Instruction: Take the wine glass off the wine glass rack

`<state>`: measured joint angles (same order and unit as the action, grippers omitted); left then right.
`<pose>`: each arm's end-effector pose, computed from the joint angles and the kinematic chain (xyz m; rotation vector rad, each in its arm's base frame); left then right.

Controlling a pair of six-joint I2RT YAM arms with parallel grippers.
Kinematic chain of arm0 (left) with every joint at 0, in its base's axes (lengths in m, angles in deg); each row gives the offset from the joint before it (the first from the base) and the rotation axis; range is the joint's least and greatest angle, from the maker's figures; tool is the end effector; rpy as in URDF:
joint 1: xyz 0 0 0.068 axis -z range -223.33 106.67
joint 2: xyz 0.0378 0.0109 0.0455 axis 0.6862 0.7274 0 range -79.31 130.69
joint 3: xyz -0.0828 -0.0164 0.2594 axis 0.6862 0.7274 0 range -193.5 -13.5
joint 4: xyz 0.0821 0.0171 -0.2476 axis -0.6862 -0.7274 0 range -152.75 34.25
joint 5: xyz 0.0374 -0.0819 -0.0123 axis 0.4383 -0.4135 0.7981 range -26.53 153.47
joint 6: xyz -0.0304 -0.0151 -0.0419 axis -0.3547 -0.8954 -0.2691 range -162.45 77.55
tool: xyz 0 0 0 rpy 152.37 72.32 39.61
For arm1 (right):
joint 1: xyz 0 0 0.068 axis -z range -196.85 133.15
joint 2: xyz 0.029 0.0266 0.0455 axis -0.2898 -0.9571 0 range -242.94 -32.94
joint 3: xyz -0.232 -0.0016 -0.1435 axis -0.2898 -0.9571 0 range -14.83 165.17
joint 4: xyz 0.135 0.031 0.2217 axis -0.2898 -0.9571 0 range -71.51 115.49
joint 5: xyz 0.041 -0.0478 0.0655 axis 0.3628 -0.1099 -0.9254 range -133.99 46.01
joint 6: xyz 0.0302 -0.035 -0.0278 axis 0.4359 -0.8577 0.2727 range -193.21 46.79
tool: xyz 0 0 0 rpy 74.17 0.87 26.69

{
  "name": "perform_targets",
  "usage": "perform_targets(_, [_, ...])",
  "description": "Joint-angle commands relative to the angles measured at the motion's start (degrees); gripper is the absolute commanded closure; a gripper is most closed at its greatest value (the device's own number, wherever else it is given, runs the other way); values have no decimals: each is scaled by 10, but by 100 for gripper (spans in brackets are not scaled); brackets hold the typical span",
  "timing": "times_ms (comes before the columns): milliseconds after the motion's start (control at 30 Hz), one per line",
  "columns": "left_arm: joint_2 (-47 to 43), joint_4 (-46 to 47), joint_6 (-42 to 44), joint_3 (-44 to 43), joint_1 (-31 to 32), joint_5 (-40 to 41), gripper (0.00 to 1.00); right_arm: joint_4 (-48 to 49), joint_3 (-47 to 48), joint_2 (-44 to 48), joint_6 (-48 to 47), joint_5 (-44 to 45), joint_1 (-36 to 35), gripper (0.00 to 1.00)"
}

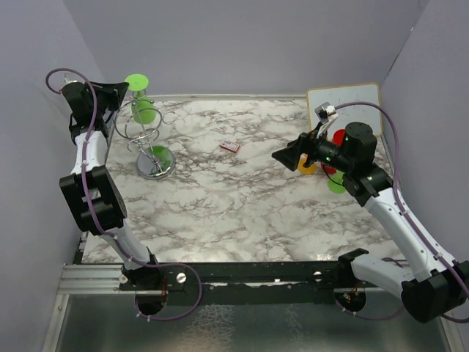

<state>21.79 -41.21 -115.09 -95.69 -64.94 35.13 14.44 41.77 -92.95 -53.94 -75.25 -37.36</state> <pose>0.4032 0.1415 0.3419 -0.9793 1.4542 -1.0703 0.2158 0.1005 0.3614 -0.4223 1.8510 0.9773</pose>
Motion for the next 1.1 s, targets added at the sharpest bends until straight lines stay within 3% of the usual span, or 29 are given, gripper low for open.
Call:
perform_targets(0, [22, 34, -26, -33, 6, -16, 100, 9, 11, 0, 3, -13, 2, 18])
perform_targets(400, [70, 45, -35, -153, 24, -11, 100, 6, 12, -4, 5, -13, 1, 18])
perform_targets(633, [33, 66, 27, -207, 67, -27, 100, 4, 15, -11, 9, -13, 1, 18])
perform_targets(833, [-74, 69, 227, -171, 154, -15, 100, -5, 21, -12, 11, -3, 2, 18])
perform_targets(1067, [-275, 53, 580, 27, 362, 76, 100, -26, 31, 4, 17, 54, 1, 18])
